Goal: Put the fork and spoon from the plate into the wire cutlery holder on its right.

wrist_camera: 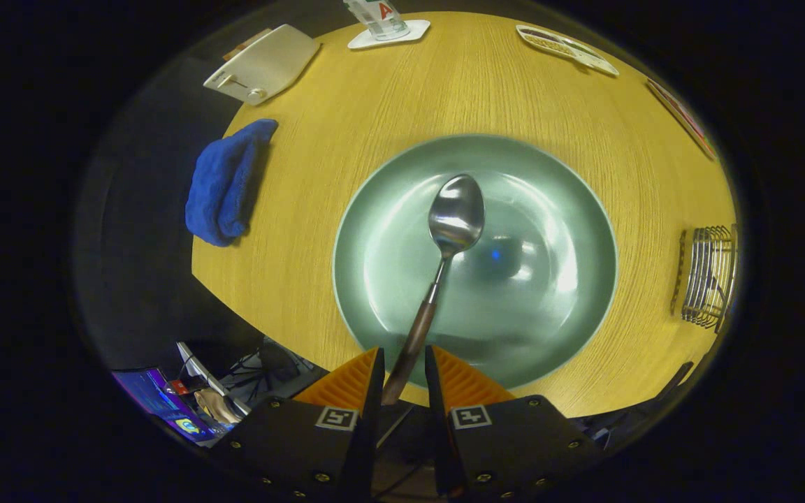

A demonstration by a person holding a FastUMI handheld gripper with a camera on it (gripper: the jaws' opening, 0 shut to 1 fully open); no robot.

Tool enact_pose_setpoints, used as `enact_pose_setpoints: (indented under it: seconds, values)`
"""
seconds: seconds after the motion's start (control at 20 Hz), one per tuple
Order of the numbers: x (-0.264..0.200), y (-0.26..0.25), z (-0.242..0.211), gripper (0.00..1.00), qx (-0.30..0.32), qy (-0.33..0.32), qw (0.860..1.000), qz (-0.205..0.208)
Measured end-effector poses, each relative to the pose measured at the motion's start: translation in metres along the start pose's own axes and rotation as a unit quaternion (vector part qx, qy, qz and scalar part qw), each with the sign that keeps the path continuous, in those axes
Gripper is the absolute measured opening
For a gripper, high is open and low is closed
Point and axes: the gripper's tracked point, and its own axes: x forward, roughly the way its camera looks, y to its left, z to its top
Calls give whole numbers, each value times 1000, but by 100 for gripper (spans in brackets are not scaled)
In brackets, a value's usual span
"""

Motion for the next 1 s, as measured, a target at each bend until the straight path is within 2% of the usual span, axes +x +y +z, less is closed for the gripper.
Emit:
enact_pose_setpoints:
  seconds: [0.15, 0.2, 0.25, 0.4, 0.45, 1.0]
  values:
    - [3, -6, 6, 34, 2, -1, 1000, -5]
    - [6, -7, 3, 26, 6, 1, 1000, -4]
    - [6, -9, 2, 22, 5, 4, 1000, 0]
    - [8, -26, 10, 22, -3, -3, 1000, -16]
    - [9, -26, 6, 5, -10, 10, 1000, -12]
    - [-22, -47, -1, 6, -115, 34, 992, -33]
